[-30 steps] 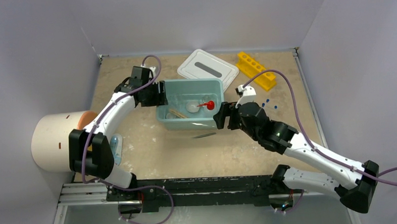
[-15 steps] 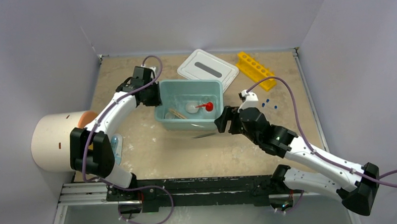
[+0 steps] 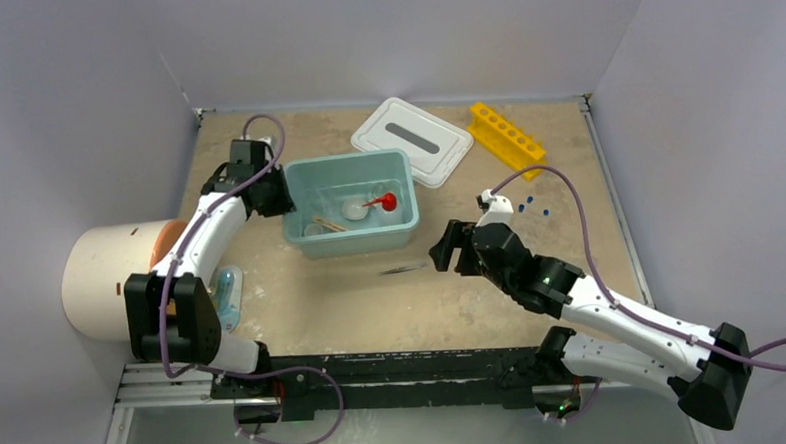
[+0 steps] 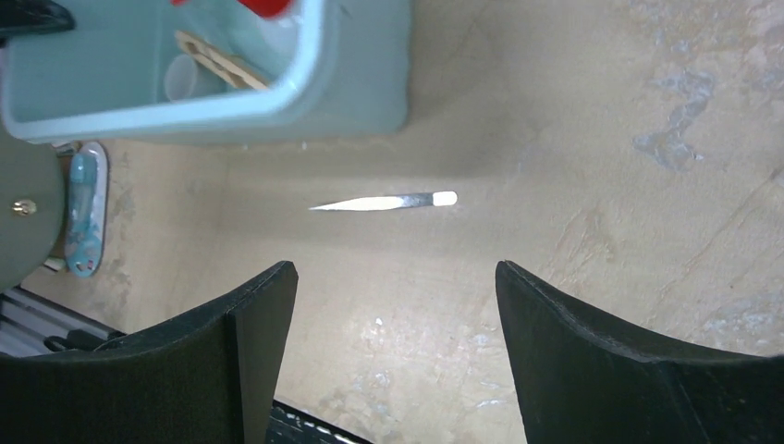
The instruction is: Organize the chemistry lab equipment
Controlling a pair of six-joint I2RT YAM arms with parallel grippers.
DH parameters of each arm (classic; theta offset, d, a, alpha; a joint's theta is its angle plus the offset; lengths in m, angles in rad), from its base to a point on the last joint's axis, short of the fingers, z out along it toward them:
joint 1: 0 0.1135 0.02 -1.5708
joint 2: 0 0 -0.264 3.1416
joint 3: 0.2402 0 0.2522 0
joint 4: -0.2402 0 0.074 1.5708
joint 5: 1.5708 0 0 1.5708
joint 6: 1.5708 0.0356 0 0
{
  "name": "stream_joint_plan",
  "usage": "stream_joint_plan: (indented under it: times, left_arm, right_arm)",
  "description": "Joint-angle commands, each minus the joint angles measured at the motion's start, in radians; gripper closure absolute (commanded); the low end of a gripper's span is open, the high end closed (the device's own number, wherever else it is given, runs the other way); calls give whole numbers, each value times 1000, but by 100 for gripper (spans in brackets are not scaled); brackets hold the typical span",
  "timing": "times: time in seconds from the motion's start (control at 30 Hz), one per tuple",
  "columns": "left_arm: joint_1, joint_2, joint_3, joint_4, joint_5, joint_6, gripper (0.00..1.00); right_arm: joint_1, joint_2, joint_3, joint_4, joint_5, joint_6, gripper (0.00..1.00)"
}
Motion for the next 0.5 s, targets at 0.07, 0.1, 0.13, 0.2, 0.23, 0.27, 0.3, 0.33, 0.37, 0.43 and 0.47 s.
stream_joint_plan:
  times: [0.07, 0.1, 0.13, 0.2, 0.23, 0.27, 0.3, 0.33, 0.37, 0.43, 0.47]
  left_arm:
    - [86, -78, -40, 11, -65, -76, 100]
    - [93, -84, -39, 9, -73, -86, 100]
    - [100, -91, -38, 7, -75, -94, 100]
    - [112, -95, -33, 3, -76, -110, 100]
    - [113, -95, -30, 2, -75, -114, 100]
    - [114, -95, -28, 2, -75, -116, 100]
    - [113, -95, -26, 1, -69, -117, 100]
    - [115, -95, -22, 1, -61, -115, 100]
    - [114, -94, -19, -2, -58, -114, 100]
    - [114, -91, -13, -5, -51, -110, 95]
    - [113, -90, -10, -6, -46, -108, 92]
  right_arm:
    - [-2, 3, -66, 91, -46, -6, 20]
    - [-3, 14, -77, 117, -67, -21, 21]
    - [-2, 28, -88, 144, -87, -34, 21]
    - [-2, 71, -99, 195, -129, -61, 22]
    - [-2, 99, -103, 220, -146, -71, 23]
    - [-2, 128, -103, 242, -161, -85, 23]
    - [-2, 155, -102, 271, -184, -106, 24]
    - [-2, 182, -99, 298, -201, -125, 24]
    - [-2, 204, -95, 319, -213, -143, 24]
    - [-2, 246, -88, 377, -253, -203, 24]
    - [-2, 260, -84, 397, -259, -227, 24]
